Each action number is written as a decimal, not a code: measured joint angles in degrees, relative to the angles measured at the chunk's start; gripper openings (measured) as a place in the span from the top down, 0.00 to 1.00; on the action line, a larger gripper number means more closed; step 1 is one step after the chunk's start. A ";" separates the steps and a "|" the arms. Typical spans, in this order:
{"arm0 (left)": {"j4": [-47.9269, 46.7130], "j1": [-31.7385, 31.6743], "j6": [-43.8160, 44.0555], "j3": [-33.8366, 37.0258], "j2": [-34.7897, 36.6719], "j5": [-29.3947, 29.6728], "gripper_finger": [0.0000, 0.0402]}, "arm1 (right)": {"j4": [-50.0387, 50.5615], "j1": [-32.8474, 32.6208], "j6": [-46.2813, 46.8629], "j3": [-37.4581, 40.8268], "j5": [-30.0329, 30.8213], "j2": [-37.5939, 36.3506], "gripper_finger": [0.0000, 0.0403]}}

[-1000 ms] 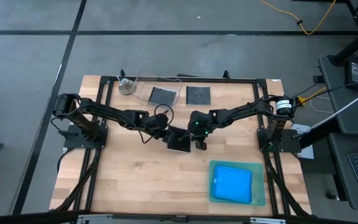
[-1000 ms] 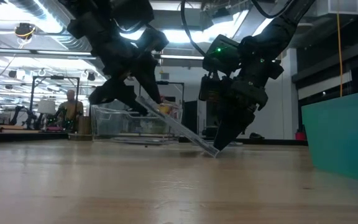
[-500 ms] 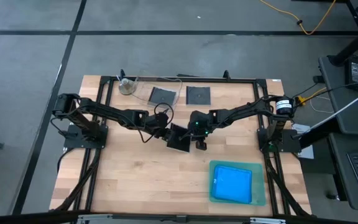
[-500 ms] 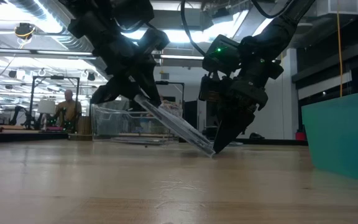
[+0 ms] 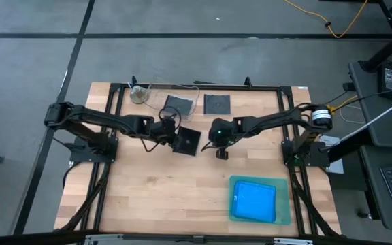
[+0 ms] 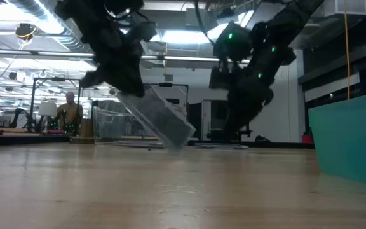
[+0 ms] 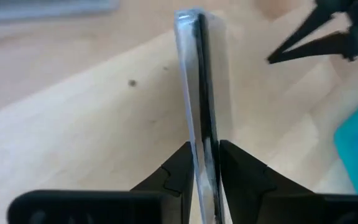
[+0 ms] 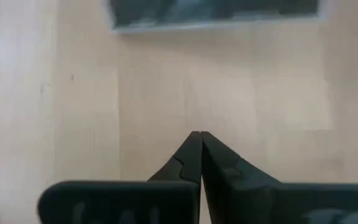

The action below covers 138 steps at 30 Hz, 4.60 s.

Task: Pick & place jewel cases by type
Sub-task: Put the bottom black cd case into the transparent bin

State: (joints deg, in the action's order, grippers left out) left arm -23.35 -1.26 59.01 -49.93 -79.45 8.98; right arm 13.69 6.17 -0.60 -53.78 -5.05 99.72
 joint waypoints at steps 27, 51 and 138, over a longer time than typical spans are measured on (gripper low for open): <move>-1.98 0.02 -6.31 0.07 9.24 6.05 0.97 | -18.55 1.80 7.23 4.30 -8.31 -4.54 0.98; -7.45 0.31 -4.68 3.60 9.19 0.31 0.86 | -19.39 0.61 14.81 3.52 -17.38 1.40 0.99; 43.54 -0.26 -4.65 16.33 0.36 -21.63 0.51 | -20.46 -9.81 25.59 3.52 -6.87 8.46 0.98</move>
State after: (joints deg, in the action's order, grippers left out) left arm 20.19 -1.52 54.37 -33.60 -79.09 -12.66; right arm -6.78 -3.64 24.99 -50.26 -11.93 108.18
